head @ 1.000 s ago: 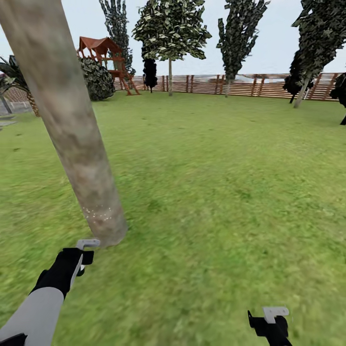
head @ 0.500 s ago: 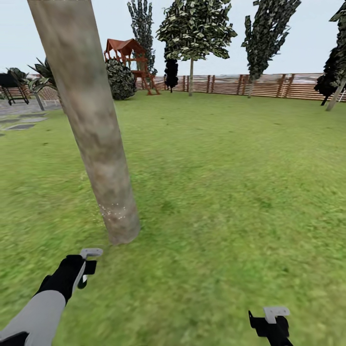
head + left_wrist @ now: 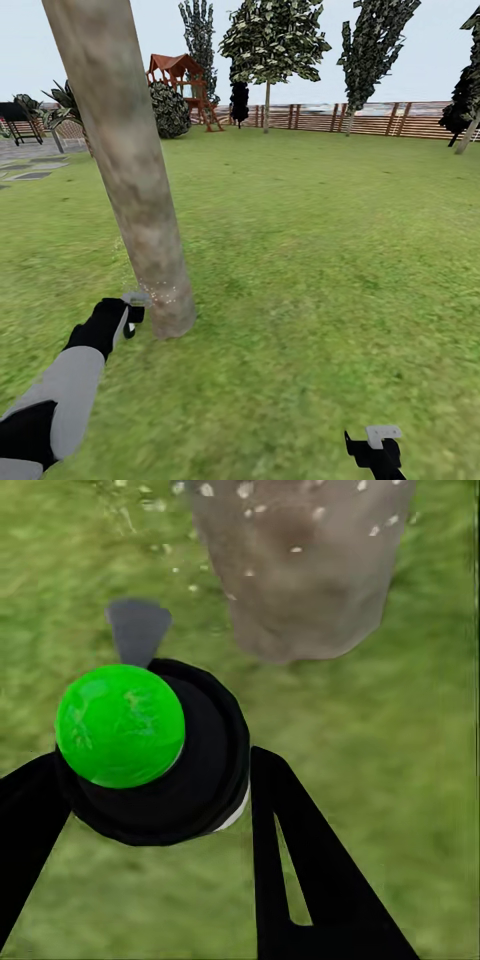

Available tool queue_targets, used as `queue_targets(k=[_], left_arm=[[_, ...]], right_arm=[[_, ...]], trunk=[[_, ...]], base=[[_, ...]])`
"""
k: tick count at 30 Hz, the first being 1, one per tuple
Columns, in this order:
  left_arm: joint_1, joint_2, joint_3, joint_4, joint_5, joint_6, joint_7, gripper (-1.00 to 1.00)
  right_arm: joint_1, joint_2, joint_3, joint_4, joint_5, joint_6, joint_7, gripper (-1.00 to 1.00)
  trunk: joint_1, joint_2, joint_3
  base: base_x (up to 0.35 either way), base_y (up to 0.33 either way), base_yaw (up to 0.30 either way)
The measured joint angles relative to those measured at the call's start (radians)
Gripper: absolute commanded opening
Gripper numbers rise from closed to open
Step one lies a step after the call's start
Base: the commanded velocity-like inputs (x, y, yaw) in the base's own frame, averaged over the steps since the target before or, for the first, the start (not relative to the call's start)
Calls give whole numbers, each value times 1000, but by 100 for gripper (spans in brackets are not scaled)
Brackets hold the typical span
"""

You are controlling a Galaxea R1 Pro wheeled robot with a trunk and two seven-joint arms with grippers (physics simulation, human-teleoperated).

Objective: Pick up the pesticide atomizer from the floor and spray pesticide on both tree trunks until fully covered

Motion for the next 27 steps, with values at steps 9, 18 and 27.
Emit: queue_targets(k=[9,18,27], left_arm=[[-55,16,-11,-3,-34,81,-51,-100],[-49,12,-15,-1,-36,76,-52,-100],[-48,5,-65,-2,-34,77,-52,-100]], right_arm=[[0,0,1,0,0,0,0,100],[0,0,1,0,0,0,-1,100],[1,-1,1,0,0,0,-1,100]], trunk=[[0,0,0],[0,0,0],[0,0,0]], base=[[49,0,7],[273,-95,204],[14,-270,8]])
